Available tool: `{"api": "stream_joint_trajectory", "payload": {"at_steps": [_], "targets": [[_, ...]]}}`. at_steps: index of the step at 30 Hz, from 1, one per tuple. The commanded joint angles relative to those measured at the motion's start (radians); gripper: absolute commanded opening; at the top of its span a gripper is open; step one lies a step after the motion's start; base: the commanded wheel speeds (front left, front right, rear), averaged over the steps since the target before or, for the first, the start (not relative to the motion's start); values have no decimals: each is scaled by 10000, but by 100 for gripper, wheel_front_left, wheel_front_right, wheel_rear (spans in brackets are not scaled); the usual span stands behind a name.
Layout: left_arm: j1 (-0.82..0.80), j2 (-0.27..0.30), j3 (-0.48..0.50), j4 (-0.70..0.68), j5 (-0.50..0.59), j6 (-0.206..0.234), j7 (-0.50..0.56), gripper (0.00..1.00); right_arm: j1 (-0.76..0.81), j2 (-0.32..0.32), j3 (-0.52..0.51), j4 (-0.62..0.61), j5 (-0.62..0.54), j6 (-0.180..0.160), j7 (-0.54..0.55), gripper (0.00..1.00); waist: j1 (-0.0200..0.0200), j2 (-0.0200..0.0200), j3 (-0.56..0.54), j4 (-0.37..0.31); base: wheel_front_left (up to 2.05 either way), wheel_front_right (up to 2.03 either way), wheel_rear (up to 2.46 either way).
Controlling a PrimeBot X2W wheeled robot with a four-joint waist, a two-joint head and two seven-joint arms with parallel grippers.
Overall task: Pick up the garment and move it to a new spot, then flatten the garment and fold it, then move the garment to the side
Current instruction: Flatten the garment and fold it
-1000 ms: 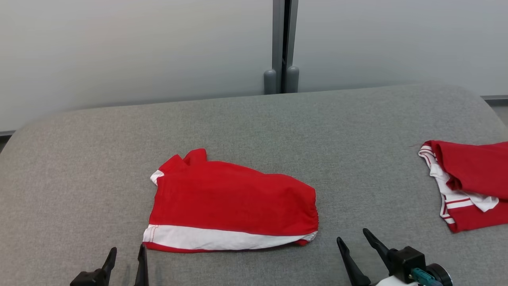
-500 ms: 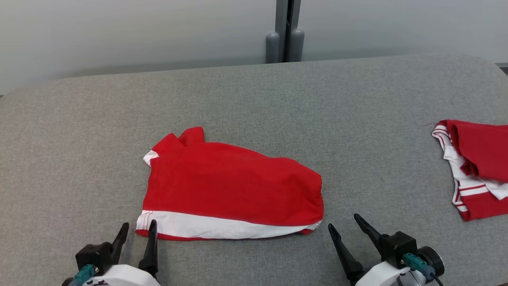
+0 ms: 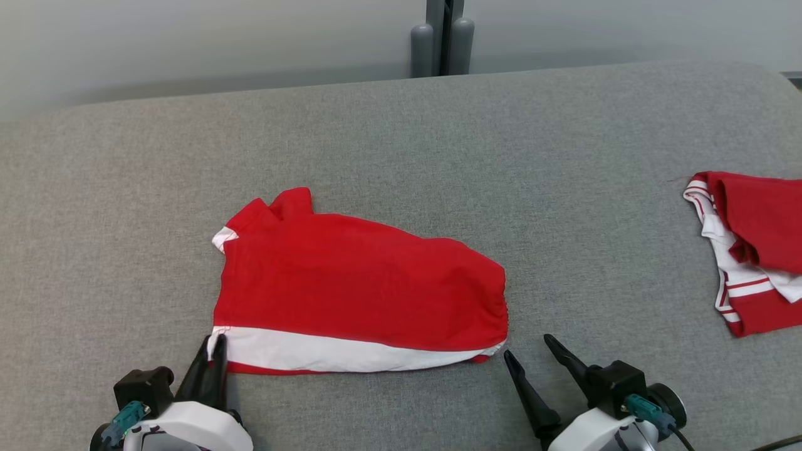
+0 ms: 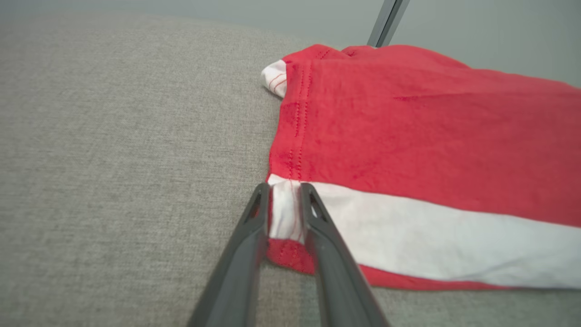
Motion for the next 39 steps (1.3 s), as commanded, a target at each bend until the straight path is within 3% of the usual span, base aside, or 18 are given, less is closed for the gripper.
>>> {"api": "stream_joint_trajectory", "payload": {"at_steps": [1,16,19,20,21,22,28,39], "targets": [[-181,41,62,27,-48,-46,5,0,-166,-67,149,25,124,-3,4,100,0,0,109,19,0,0,0],[-460,41,115,96,222,-67,6,0,-795,-305,1365,154,1245,-3,4,100,0,0,599,232,0,0,0],[-499,43,105,85,226,-73,6,0,-935,-371,1537,141,1348,-3,4,80,0,0,663,264,0,0,0],[-513,43,107,82,225,-74,6,0,-970,-381,1593,107,1372,-3,4,56,0,0,687,273,0,0,0],[-525,43,111,78,228,-75,6,0,-999,-402,1625,77,1392,-3,4,39,0,0,710,280,0,0,0],[-543,43,112,72,241,-77,8,0,-1024,-430,1641,62,1403,-3,4,29,0,0,736,287,0,0,0],[-529,44,173,80,295,-76,8,0,-943,-572,1630,-173,1494,-3,4,0,0,0,686,284,0,0,0],[-315,46,469,-779,479,-79,5,0,-852,-703,789,-1339,1770,-3,4,0,0,0,-570,139,0,0,0]]}}
